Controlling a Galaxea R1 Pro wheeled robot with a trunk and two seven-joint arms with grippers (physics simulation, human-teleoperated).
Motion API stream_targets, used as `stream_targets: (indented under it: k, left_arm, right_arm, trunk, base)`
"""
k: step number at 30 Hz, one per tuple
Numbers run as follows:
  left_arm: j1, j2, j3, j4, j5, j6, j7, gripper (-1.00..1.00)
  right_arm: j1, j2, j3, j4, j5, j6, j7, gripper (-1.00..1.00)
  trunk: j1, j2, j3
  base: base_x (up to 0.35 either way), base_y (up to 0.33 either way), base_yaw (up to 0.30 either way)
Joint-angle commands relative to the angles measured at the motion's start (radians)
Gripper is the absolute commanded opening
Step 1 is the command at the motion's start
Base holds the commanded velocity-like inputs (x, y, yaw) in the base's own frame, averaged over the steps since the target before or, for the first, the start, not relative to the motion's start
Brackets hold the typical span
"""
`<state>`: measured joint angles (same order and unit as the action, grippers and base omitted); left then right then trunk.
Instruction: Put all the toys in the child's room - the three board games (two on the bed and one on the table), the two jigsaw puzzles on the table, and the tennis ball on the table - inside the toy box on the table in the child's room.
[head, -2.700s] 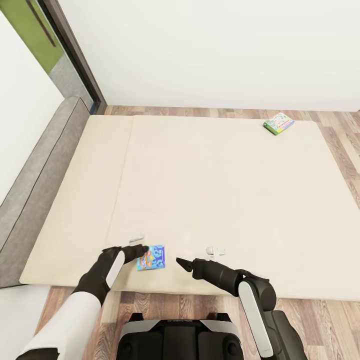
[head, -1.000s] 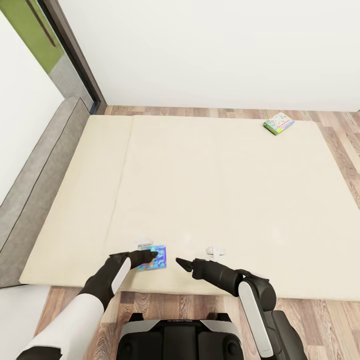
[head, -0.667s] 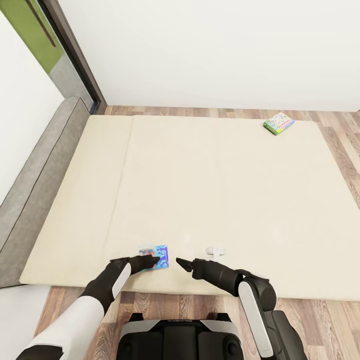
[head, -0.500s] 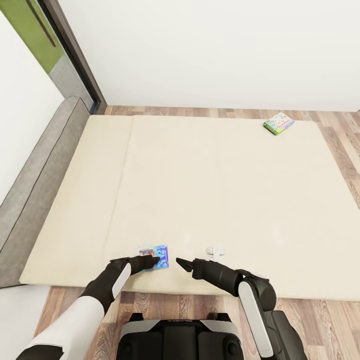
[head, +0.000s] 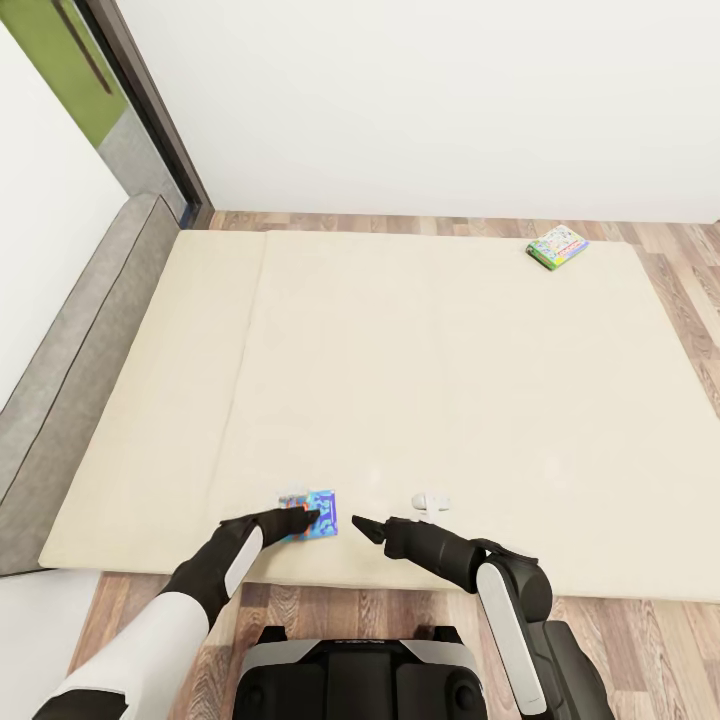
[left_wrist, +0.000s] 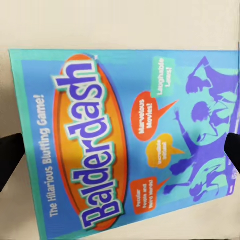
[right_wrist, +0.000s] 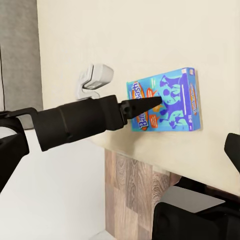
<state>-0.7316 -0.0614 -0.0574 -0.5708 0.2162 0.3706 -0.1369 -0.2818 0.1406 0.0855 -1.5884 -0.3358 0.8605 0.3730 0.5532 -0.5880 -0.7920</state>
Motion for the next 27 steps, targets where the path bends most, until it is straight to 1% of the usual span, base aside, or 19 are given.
stream_targets:
  k: [1, 6, 14, 27]
  left_arm:
    - [0.000, 0.000, -0.001, -0.001, 0.008, 0.002, 0.001, 1.00]
    - [0.000, 0.000, -0.001, -0.002, 0.009, -0.008, 0.000, 1.00]
    - [0.000, -0.008, -0.003, -0.003, 0.008, -0.011, 0.002, 1.00]
    - [0.000, -0.009, -0.002, -0.004, 0.008, -0.012, 0.002, 1.00]
  right_arm:
    - [0.000, 0.001, -0.001, -0.001, 0.003, 0.005, 0.004, 1.00]
    - [0.000, 0.001, -0.001, -0.001, 0.003, 0.005, 0.004, 1.00]
    - [0.000, 0.001, -0.001, -0.001, 0.003, 0.005, 0.004, 1.00]
    - [0.001, 0.001, -0.001, -0.001, 0.003, 0.005, 0.004, 1.00]
  trunk:
    - [0.000, -0.001, -0.001]
    - [0.000, -0.001, -0.001]
    - [0.000, -0.001, -0.001]
    - [0.000, -0.001, -0.003]
  base:
    - [0.000, 0.000, 0.000]
    - [0.000, 0.000, 0.000]
    - [0.000, 0.000, 0.000]
    - [0.000, 0.000, 0.000]
